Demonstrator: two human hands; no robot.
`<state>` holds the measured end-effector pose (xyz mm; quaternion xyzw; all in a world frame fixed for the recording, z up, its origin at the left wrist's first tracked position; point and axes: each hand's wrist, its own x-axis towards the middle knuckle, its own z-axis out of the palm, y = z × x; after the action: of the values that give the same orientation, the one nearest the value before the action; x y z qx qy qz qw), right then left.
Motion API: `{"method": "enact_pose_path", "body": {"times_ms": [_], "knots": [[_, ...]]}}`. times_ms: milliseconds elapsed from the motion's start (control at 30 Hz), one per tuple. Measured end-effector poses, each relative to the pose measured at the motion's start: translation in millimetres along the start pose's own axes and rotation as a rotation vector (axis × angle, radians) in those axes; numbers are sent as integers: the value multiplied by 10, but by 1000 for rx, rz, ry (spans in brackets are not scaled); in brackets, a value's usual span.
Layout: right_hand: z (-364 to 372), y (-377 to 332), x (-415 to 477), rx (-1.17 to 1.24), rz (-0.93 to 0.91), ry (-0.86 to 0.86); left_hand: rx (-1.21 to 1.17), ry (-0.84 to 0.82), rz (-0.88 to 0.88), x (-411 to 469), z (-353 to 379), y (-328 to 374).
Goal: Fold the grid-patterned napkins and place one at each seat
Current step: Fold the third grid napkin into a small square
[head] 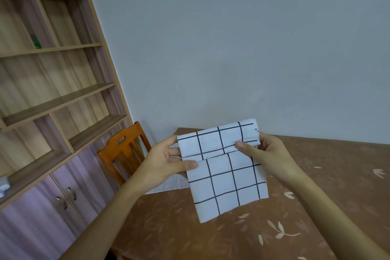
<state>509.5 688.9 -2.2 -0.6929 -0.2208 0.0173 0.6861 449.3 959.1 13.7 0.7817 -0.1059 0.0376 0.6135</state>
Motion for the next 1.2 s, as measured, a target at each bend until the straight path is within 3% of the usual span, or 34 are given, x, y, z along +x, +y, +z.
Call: {"method": "enact_pose_path", "body": {"times_ms": [167,267,367,533,733,833,900,1067,1200], "knots": [[-46,25,10,-80,15,-44,27,49,38,13,-59,47],[-81,40,30,-29,-12,-46,15,114,20,27,-78,69],[-105,27,37,67,-20,-7,-13,74,-54,42,-103,98],[-137,0,88,142,1,-26,19,125,-8,44,-76,130],[-138,84,167,372,78,-53,-204,206,-7,99,-114,132],[-117,141,158,350,123,-80,-7,281,52,106,-118,84],[-84,163,124,265,139,-136,-11,309,81,117,-103,67],[30,117,49,117,111,-127,-105,242,74,107,-61,74],[48,103,46,127,82,-27,-81,64,-55,52,-46,43]]}}
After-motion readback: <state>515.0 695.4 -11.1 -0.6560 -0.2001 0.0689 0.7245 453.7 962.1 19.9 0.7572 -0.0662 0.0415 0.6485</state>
